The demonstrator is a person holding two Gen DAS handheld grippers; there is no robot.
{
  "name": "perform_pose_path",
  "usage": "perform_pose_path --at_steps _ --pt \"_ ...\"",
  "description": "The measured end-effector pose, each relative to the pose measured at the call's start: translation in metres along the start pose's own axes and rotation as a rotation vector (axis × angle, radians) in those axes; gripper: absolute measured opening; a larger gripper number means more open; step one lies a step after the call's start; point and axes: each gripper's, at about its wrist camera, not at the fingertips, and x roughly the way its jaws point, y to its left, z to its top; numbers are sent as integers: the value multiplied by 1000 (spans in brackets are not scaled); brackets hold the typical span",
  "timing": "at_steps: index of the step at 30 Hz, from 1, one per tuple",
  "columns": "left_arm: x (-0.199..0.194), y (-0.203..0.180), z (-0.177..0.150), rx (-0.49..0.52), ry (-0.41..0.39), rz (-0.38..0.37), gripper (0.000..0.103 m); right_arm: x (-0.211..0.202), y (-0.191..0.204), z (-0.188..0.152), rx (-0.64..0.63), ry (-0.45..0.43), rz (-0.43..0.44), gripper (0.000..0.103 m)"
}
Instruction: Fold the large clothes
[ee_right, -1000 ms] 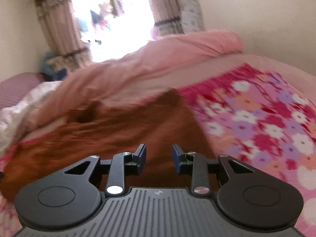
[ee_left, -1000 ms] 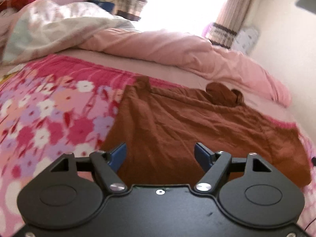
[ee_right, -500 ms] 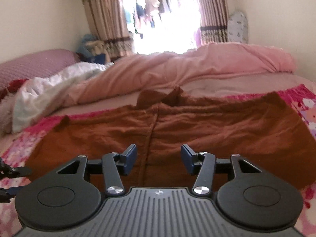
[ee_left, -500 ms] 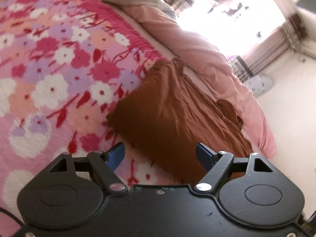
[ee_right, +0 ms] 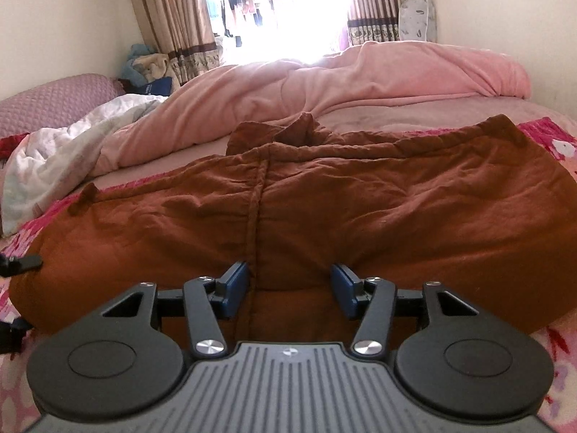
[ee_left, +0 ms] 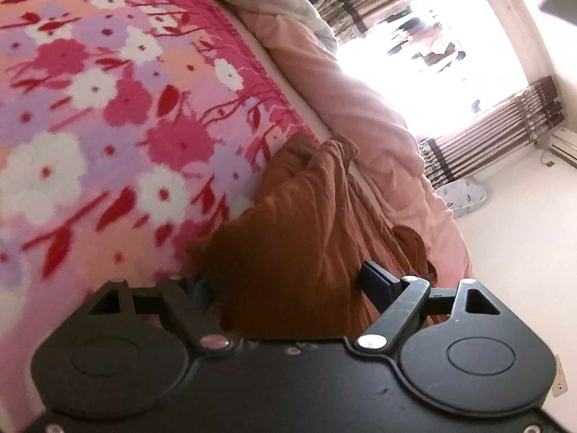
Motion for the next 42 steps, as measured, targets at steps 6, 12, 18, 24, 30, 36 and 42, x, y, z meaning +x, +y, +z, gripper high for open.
perform_pose_path --at_steps 6,12,18,24,30,36,42 --pt "19 -6 7 36 -11 6 83 4 3 -1 -2 3 -12 63" --pt "24 -10 7 79 -11 19 79 6 5 -2 -8 0 -20 64" --pt "25 -15 9 118 11 49 65 5 6 -1 -3 2 -27 64" --pt "21 -23 10 160 8 51 48 4 6 -1 -2 0 -23 64" --pt "12 -47 10 213 -16 39 41 -15 -9 5 51 -27 30 65" --pt "-1 -90 10 223 -28 -60 36 -46 -49 11 91 -90 -14 65" --pt "-3 -168 -14 255 17 -226 34 -75 -117 14 204 -135 -95 65"
